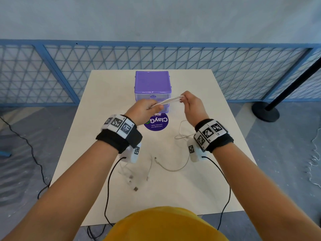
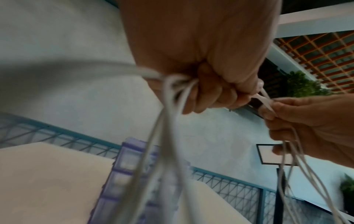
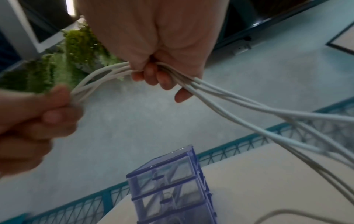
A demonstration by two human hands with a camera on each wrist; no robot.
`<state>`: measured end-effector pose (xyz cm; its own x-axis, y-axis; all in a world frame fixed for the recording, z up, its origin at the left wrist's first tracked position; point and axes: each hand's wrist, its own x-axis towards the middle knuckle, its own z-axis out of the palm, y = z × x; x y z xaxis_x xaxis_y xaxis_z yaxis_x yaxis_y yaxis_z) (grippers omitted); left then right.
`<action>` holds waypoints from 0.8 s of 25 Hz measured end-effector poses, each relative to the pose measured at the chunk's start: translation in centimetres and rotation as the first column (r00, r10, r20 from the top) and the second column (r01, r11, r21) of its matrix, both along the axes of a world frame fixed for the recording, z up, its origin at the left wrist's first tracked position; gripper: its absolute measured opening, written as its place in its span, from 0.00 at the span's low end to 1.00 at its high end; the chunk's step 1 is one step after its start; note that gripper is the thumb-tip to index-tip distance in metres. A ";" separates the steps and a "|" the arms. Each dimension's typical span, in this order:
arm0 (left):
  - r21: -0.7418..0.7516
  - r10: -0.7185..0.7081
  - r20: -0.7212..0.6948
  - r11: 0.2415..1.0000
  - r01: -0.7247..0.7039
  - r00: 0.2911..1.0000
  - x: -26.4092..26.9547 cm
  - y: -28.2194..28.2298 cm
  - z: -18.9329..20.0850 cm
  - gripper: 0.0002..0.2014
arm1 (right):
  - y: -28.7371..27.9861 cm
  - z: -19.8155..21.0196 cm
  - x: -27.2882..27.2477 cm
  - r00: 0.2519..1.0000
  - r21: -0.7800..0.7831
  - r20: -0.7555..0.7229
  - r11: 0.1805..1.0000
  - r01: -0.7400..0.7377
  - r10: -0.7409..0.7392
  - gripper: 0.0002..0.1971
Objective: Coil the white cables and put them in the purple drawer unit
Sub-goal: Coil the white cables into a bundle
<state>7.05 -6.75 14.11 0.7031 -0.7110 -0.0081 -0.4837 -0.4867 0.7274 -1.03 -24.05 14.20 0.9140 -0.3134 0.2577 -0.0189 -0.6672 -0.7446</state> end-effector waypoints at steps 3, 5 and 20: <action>-0.080 0.120 -0.147 0.988 -0.132 0.982 0.0 1.8 -1.4 0.15 | -2.3 -1.5 -0.1 0.984 0.072 -0.041 0.982 0.176 -0.174 0.12; -0.104 0.195 -0.242 0.969 -0.225 0.951 -0.3 2.6 -2.1 0.13 | -3.4 -2.5 -0.5 0.960 0.022 -0.203 0.979 0.204 -0.195 0.11; -0.033 0.055 -0.275 0.997 -0.066 0.960 0.2 2.2 -2.3 0.15 | -0.8 0.0 -0.6 0.968 -0.196 -0.196 0.974 0.116 -0.155 0.12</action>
<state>7.27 -4.58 11.77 0.7196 -0.6712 -0.1780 -0.2340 -0.4758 0.8479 -1.63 -24.84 14.19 0.9055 -0.4039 0.1301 -0.2604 -0.7710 -0.5811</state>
